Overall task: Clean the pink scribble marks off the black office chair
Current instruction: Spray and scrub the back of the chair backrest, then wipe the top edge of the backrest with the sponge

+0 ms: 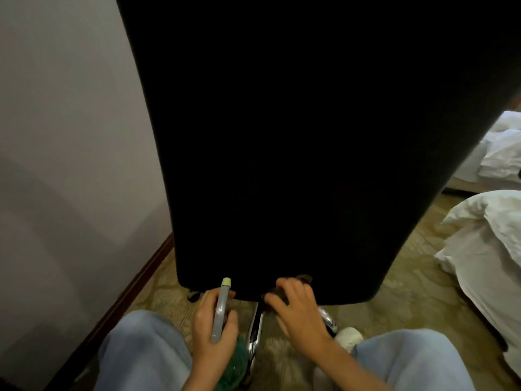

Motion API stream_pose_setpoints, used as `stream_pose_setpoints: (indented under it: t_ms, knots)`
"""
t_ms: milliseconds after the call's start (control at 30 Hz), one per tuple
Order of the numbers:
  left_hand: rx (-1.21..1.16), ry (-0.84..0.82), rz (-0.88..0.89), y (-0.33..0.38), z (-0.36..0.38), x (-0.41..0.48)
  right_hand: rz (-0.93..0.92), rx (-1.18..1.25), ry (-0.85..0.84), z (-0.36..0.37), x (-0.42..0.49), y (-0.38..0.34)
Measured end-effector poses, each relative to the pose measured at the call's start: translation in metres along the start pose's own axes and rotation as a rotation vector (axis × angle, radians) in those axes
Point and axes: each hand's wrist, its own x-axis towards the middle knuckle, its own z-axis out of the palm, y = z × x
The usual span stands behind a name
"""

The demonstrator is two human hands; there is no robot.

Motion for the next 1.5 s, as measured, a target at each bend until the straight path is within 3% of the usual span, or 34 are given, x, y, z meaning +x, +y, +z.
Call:
stream_pose_setpoints:
  t_ms: [167, 367, 500, 800, 1033, 1167, 1333, 1500]
  knots:
    - [-0.078, -0.027, 0.053, 0.059, -0.014, -0.009, 0.101, 0.130, 0.394, -0.097, 0.045, 0.032]
    - [-0.241, -0.077, 0.148, 0.140, -0.043, 0.002, 0.107, 0.064, 0.738, -0.225, 0.127, 0.069]
    - [-0.266, -0.088, 0.152, 0.165, -0.054, 0.013, 0.137, 0.013, 0.884, -0.253, 0.172, 0.099]
    - [-0.161, -0.115, 0.056, 0.142, -0.056, 0.047, 0.226, -0.083, 0.820, -0.101, 0.141, 0.118]
    - [-0.128, -0.096, 0.026, 0.139, -0.060, 0.053, 0.139, -0.083, 0.381, -0.043, 0.061, 0.081]
    - [-0.091, -0.054, 0.015, 0.141, -0.075, 0.054, 0.075, 0.091, 0.323, -0.064, 0.079, 0.034]
    - [-0.023, 0.086, 0.037, 0.160, -0.104, 0.066, -0.157, 0.207, 0.436, -0.131, 0.176, -0.011]
    - [0.067, 0.229, 0.088, 0.197, -0.140, 0.093, -0.214, 0.310, 0.453, -0.178, 0.253, -0.033]
